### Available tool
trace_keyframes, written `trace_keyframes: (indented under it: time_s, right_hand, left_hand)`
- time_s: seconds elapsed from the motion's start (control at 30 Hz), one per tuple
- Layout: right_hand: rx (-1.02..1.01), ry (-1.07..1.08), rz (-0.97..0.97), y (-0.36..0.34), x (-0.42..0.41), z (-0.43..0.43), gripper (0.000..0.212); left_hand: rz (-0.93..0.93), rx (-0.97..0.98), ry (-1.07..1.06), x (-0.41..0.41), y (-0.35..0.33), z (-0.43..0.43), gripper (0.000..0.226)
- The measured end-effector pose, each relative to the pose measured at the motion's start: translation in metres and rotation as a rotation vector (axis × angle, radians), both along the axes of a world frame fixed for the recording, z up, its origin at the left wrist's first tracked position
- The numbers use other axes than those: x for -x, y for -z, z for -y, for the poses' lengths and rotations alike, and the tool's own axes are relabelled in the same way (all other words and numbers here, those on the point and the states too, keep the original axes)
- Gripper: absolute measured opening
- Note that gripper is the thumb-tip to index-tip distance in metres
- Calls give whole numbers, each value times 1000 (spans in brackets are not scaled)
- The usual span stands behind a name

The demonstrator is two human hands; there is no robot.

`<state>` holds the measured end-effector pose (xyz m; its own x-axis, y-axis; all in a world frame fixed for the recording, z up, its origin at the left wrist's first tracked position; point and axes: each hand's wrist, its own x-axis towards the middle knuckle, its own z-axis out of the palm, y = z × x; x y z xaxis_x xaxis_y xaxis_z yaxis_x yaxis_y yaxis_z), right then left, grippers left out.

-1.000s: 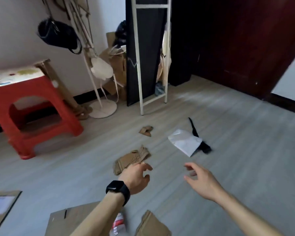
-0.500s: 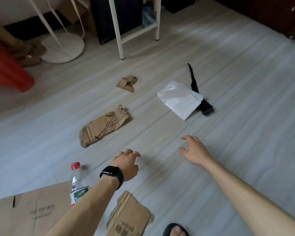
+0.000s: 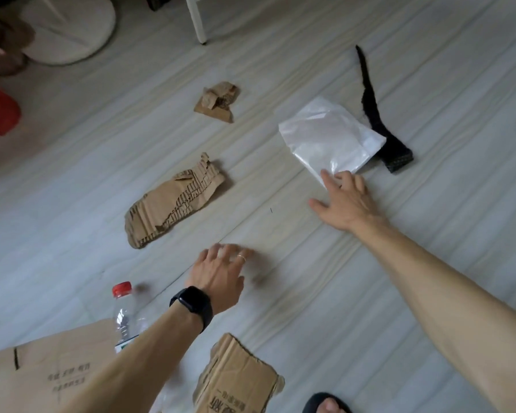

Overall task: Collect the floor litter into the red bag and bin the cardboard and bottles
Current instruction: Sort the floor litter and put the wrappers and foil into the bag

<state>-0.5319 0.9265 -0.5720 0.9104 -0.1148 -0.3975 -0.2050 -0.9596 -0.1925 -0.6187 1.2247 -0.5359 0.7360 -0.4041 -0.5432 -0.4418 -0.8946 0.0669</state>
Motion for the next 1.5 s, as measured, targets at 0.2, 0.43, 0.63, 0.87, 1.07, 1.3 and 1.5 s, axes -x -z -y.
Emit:
trace_keyframes:
  time_s: [0.2, 0.43, 0.63, 0.87, 1.07, 1.3, 1.5]
  right_hand:
    - [-151, -230, 25, 3, 60, -19, 72]
    - [-342, -336, -94, -19, 84, -14, 47]
    - [-218, 154, 203, -16, -10, 49, 38]
    - [-3, 313, -93, 3, -51, 86, 66]
    - [18, 192, 195, 12, 26, 43, 50]
    - [3, 36, 87, -1, 96, 12, 51]
    - [-111, 115, -89, -26, 138, -28, 37]
  left_hand:
    - [443, 144, 299, -48, 3, 46, 111]
    - [3, -39, 68, -61, 31, 51, 89]
    - [-24, -83, 39, -56, 26, 56, 92]
    - [-22, -118, 81, -53, 25, 58, 105]
    - [-35, -56, 42, -49, 11, 51, 66]
    - [-67, 2, 13, -2, -7, 19, 48]
    - [105, 107, -81, 28, -51, -31, 50]
